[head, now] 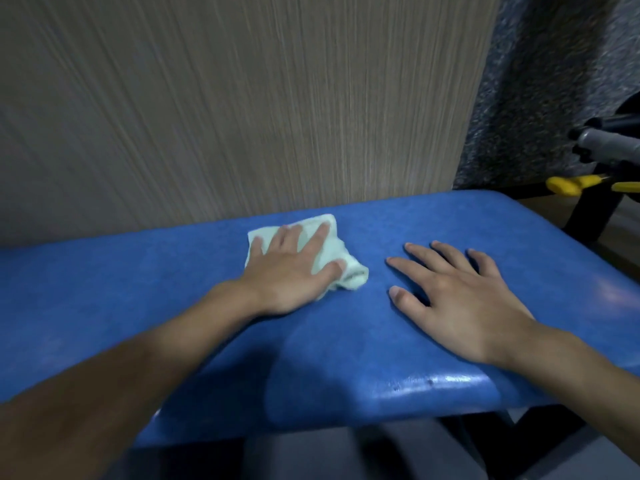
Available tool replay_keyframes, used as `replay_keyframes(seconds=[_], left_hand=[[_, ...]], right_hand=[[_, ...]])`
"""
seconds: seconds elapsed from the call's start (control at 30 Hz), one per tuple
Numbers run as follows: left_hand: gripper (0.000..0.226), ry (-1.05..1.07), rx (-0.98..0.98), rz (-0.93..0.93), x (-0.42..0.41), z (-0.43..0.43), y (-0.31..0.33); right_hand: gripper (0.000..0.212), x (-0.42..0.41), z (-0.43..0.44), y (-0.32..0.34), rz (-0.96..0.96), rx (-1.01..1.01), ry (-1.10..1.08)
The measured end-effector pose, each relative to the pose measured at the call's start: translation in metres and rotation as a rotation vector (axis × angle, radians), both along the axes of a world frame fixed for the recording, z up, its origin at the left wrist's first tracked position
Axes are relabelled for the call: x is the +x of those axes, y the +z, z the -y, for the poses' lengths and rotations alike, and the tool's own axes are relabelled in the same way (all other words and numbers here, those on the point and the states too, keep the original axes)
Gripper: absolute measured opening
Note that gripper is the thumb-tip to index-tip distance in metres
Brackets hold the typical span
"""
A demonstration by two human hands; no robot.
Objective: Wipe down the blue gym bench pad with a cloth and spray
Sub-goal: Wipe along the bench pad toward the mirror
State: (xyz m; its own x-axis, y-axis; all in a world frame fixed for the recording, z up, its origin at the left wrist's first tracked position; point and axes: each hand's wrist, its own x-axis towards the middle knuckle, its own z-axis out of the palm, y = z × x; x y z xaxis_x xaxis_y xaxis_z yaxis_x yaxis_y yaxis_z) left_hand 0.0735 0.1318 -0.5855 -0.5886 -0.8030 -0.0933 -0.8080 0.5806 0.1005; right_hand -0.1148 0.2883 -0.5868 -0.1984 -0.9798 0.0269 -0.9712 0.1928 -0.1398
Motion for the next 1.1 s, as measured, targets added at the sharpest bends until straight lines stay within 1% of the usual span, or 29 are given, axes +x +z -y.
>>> replay_keyframes(seconds=[0.03,0.1,0.17,0.23,0.3,0.37,0.43,0.47,0.53,0.67,0.8,0.9,0.93,1.0,1.1], left_hand=[[0.088,-0.041,0.002,0.009,0.010,-0.026,0.000],[0.091,-0.085,-0.026,0.009,0.033,-0.079,-0.001],[0.092,-0.118,-0.104,0.021,0.055,-0.119,-0.002],[0.094,-0.141,-0.174,0.050,0.067,-0.136,-0.005],[0.098,-0.100,-0.188,0.019,0.067,-0.135,-0.007],[0.099,-0.029,-0.145,-0.004,0.057,-0.119,-0.008],[0.097,0.017,-0.050,0.006,0.047,-0.088,-0.005],[0.091,0.032,-0.020,0.011,0.043,-0.069,-0.002],[0.081,0.066,-0.025,0.001,0.037,-0.019,-0.003],[0.087,0.129,-0.047,-0.032,0.019,0.069,-0.002],[0.080,0.126,-0.044,-0.050,0.010,0.095,0.001],[0.088,0.101,-0.029,-0.022,0.016,0.073,-0.001],[0.087,0.078,-0.020,-0.015,0.021,0.059,-0.001],[0.084,0.010,-0.010,0.001,0.032,0.018,0.000],[0.093,-0.087,-0.042,0.039,0.057,-0.054,-0.002]], right_hand=[[0.081,0.000,0.000,0.000,0.005,-0.001,-0.004],[0.074,0.001,-0.001,0.001,0.013,0.005,-0.009],[0.067,0.002,0.000,0.008,-0.001,0.022,-0.009],[0.059,0.004,0.008,0.013,-0.023,-0.022,-0.004],[0.054,0.010,0.021,0.015,0.018,-0.083,0.013],[0.054,0.017,0.033,0.011,0.073,-0.044,0.032],[0.054,0.019,0.040,0.005,0.049,0.010,0.039],[0.055,0.020,0.039,0.001,0.037,0.019,0.038],[0.056,0.019,0.039,-0.001,0.028,0.018,0.039],[0.059,0.018,0.038,-0.003,0.023,0.007,0.031],[0.058,0.019,0.039,-0.003,0.023,-0.008,0.028],[0.060,0.019,0.039,-0.003,0.030,-0.010,0.027],[0.061,0.019,0.039,-0.003,0.030,-0.010,0.028],[0.060,0.019,0.039,-0.003,0.029,-0.011,0.024],[0.060,0.020,0.039,-0.001,0.033,-0.011,0.021]])
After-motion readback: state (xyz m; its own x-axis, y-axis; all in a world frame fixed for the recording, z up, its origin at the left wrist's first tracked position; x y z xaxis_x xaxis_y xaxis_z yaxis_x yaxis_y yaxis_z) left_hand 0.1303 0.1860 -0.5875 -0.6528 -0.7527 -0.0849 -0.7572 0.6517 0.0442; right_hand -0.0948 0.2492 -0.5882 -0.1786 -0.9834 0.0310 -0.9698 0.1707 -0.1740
